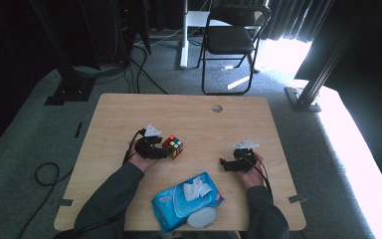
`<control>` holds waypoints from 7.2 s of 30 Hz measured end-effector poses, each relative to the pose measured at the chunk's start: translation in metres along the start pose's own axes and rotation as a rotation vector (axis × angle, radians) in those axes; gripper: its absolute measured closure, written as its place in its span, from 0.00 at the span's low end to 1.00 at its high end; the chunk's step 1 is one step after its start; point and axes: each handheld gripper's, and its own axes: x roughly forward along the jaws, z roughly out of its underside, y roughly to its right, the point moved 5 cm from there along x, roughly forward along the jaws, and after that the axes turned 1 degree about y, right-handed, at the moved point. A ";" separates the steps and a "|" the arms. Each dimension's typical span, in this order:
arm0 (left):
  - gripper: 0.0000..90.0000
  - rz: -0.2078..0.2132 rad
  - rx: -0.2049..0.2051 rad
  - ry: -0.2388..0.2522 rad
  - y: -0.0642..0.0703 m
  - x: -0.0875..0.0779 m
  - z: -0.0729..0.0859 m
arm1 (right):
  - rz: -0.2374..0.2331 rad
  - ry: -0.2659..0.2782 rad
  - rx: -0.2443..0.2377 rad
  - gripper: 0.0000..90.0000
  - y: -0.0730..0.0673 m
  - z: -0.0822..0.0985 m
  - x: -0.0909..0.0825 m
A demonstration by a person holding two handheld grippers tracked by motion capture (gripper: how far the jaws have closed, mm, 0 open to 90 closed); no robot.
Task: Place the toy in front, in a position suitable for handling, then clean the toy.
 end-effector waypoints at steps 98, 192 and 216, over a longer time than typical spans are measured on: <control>0.39 0.214 0.138 0.044 0.081 -0.072 0.007 | -0.003 0.003 -0.001 0.17 -0.001 0.000 0.000; 1.00 0.340 0.144 0.005 0.090 -0.075 0.009 | -0.004 0.003 -0.001 0.17 0.000 0.000 0.000; 0.99 0.301 0.077 0.056 0.068 -0.085 0.007 | -0.004 0.004 -0.003 0.17 0.000 0.000 0.000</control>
